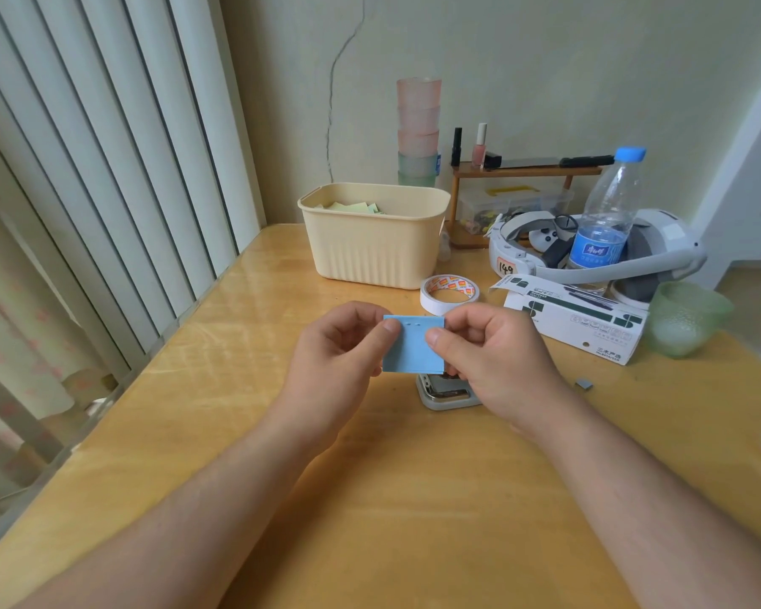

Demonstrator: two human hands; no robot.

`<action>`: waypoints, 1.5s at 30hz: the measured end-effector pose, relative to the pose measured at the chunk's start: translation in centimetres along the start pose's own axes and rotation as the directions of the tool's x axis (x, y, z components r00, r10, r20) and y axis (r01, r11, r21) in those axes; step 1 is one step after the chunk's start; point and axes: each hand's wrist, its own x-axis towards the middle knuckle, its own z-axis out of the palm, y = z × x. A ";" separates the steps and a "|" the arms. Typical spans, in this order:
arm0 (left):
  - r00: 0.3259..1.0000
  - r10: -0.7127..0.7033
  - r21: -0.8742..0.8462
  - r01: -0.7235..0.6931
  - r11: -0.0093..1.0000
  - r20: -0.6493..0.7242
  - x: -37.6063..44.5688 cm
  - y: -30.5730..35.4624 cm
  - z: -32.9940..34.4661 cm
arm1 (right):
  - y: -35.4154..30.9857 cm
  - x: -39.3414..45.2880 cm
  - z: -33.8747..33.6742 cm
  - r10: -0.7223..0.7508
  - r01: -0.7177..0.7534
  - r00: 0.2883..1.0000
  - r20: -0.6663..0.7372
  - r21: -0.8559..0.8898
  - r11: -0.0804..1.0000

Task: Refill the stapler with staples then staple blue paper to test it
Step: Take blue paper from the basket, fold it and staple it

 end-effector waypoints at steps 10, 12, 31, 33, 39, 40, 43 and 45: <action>0.997 0.036 -0.046 -0.033 0.998 0.066 0.0 -0.6 0.2 | 0.5 0.1 0.2 -0.035 0.035 0.999 -0.005 0.012 0.999; 0.994 0.090 -0.022 -0.089 0.996 0.057 0.2 -0.5 -0.4 | 0.7 0.1 0.2 -0.067 0.067 0.998 -0.005 -0.013 0.998; 0.966 0.172 0.852 -0.254 0.458 0.196 2.4 -3.6 -4.2 | 4.0 1.3 -3.8 -0.213 0.210 0.976 0.049 -0.483 0.850; 0.970 0.128 0.843 -0.245 0.479 0.208 2.4 -3.8 -3.9 | 4.2 1.4 -3.9 -0.211 0.209 0.976 0.051 -0.478 0.853; 0.958 0.087 0.837 -0.280 0.470 0.272 2.5 -4.1 -4.0 | 4.3 1.4 -3.9 -0.200 0.204 0.978 0.059 -0.462 0.863; 0.957 0.088 0.836 -0.285 0.468 0.278 2.5 -4.1 -4.0 | 4.3 1.5 -3.9 -0.198 0.203 0.978 0.061 -0.461 0.864; 0.957 0.087 0.839 -0.284 0.463 0.276 2.5 -4.1 -3.9 | 4.3 1.5 -4.0 -0.191 0.199 0.979 0.065 -0.465 0.863; 0.954 0.086 0.842 -0.293 0.454 0.286 2.5 -4.1 -3.9 | 4.2 1.5 -4.0 -0.184 0.195 0.981 0.069 -0.467 0.863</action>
